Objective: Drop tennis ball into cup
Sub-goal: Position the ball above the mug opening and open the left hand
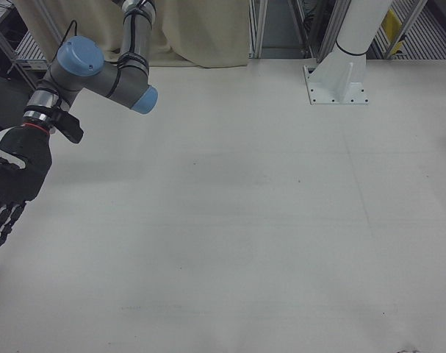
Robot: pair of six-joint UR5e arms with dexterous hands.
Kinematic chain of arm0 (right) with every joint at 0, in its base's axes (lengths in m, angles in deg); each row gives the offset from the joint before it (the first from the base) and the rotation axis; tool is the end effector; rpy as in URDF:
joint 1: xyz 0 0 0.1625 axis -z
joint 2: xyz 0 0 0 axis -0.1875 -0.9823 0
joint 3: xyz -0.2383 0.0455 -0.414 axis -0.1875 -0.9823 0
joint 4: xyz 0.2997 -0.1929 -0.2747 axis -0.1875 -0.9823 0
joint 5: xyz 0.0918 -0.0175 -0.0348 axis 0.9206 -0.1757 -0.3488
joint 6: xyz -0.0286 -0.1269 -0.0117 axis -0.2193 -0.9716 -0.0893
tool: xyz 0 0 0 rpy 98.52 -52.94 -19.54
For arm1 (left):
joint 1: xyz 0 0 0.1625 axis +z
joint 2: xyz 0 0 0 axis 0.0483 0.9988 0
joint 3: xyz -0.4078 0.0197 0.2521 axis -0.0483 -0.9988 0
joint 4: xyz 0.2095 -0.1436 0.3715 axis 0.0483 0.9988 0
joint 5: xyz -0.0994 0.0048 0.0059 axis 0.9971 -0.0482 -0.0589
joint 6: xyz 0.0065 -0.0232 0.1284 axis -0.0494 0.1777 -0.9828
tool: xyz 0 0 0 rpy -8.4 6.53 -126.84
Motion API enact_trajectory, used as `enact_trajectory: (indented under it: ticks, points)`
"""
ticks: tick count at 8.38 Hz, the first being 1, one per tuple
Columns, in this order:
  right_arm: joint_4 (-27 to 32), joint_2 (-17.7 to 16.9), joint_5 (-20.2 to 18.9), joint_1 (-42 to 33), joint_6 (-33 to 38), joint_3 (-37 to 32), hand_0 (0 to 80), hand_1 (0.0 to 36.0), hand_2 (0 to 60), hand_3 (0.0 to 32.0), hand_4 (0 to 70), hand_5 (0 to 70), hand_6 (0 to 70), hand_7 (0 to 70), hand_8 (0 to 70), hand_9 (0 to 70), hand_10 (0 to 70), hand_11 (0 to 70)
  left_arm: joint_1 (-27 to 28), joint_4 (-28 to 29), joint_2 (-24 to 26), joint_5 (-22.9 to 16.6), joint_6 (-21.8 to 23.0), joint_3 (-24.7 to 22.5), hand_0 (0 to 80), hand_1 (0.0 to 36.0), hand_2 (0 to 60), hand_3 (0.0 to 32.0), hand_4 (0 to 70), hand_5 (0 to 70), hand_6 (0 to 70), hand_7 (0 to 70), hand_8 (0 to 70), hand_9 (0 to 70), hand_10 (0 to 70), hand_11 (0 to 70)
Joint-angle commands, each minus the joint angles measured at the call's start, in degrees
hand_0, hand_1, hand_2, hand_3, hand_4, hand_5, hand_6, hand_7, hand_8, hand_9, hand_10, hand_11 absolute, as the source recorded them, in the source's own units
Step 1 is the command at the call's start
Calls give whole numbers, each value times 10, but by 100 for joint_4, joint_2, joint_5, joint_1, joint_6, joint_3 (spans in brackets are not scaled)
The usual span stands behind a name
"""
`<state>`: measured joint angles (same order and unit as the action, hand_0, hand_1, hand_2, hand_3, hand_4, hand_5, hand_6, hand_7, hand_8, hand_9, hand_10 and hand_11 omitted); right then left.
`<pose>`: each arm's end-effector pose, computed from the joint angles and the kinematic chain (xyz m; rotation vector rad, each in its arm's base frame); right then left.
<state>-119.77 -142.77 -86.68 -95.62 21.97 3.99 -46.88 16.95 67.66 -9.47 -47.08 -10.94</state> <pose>0.0985 -0.6103 0.7464 0.0108 1.9768 -2.3029 0.3049 -0.5669 0.5756 -0.4563 1.9731 -1.5472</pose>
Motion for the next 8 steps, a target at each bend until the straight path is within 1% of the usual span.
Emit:
enact_trajectory:
  ticks: [1, 2, 3, 5, 7, 8]
  points:
    - [0, 0, 0, 0, 0, 0, 0, 0, 0, 0, 0, 0, 0, 0, 0, 0, 0, 0, 69, -85, -162, 0, 17, -215, 800, 360, 600, 0, 690, 120, 79, 132, 95, 145, 82, 153]
    - [0, 0, 0, 0, 0, 0, 0, 0, 0, 0, 0, 0, 0, 0, 0, 0, 0, 0, 69, -312, 152, 0, 17, -189, 800, 360, 600, 0, 690, 120, 78, 132, 94, 143, 82, 153]
    - [0, 0, 0, 0, 0, 0, 0, 0, 0, 0, 0, 0, 0, 0, 0, 0, 0, 0, 78, -367, 260, 0, -9, -128, 800, 360, 600, 0, 686, 120, 77, 129, 93, 141, 82, 154]
    - [0, 0, 0, 0, 0, 0, 0, 0, 0, 0, 0, 0, 0, 0, 0, 0, 0, 0, 43, -280, 243, 0, -18, 21, 800, 360, 600, 0, 683, 120, 77, 128, 92, 140, 83, 155]
    - [-9, 0, 0, 0, 0, 0, 0, 0, 0, 0, 0, 0, 0, 0, 0, 0, 0, 0, 16, -209, 130, 9, 8, -57, 800, 360, 600, 0, 672, 120, 79, 137, 90, 140, 82, 153]
    - [0, 0, 0, 0, 0, 0, 0, 0, 0, 0, 0, 0, 0, 0, 0, 0, 0, 0, 25, -183, 112, 0, 17, -66, 800, 360, 600, 0, 544, 126, 81, 146, 90, 138, 81, 154]
